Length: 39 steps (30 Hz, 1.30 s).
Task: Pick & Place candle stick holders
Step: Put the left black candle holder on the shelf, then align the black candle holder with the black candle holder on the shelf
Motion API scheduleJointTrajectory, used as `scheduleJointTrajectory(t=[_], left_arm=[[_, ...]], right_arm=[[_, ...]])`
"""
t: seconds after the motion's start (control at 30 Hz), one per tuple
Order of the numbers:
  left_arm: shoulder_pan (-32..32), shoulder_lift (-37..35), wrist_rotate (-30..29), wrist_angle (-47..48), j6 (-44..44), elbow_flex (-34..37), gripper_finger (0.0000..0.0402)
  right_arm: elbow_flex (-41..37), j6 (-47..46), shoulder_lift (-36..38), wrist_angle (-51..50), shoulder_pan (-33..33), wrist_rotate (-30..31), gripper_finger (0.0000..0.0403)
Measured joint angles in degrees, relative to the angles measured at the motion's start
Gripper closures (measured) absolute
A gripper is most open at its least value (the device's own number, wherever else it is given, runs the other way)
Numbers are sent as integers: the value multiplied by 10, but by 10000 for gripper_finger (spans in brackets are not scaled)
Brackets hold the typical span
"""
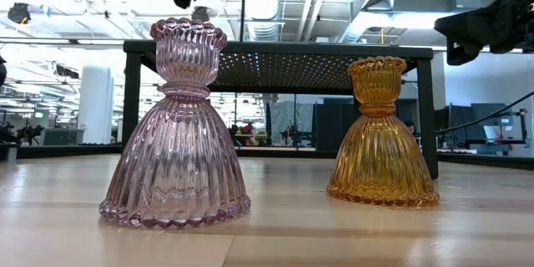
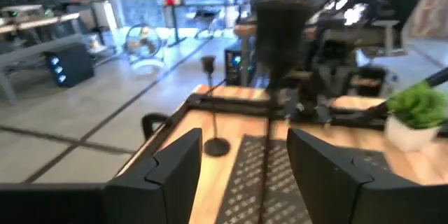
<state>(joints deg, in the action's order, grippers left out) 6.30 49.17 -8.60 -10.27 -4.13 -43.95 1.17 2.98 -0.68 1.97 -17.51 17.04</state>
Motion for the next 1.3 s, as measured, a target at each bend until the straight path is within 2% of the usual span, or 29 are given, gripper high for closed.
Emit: scheduleJointTrajectory(t=[0.3,0.43,0.6,0.7,0.83,0.93,1.1,1.3], left_arm=[[-10,-76,10,111,-4,0,193],[-10,-111,10,177,-4,0,213],[-10,-138,10,215,-30,0,273],[-10,-156,10,226,-76,0,325],[-10,-184,10,263,-81,1,391],[-10,-211,13,274,-96,21,394],[-10,-271,60,273,-135,89,397],[-10,-344,61,261,-133,178,396]], right_arm=[[0,0,0,0,0,0,403],[0,0,0,1,0,0,403],[0,0,0,2,0,6,403],[0,0,0,2,0,35,403],[0,0,0,2,0,55,403],[0,0,0,2,0,55,403],[0,0,0,2,0,55,403],[0,0,0,2,0,55,403]])
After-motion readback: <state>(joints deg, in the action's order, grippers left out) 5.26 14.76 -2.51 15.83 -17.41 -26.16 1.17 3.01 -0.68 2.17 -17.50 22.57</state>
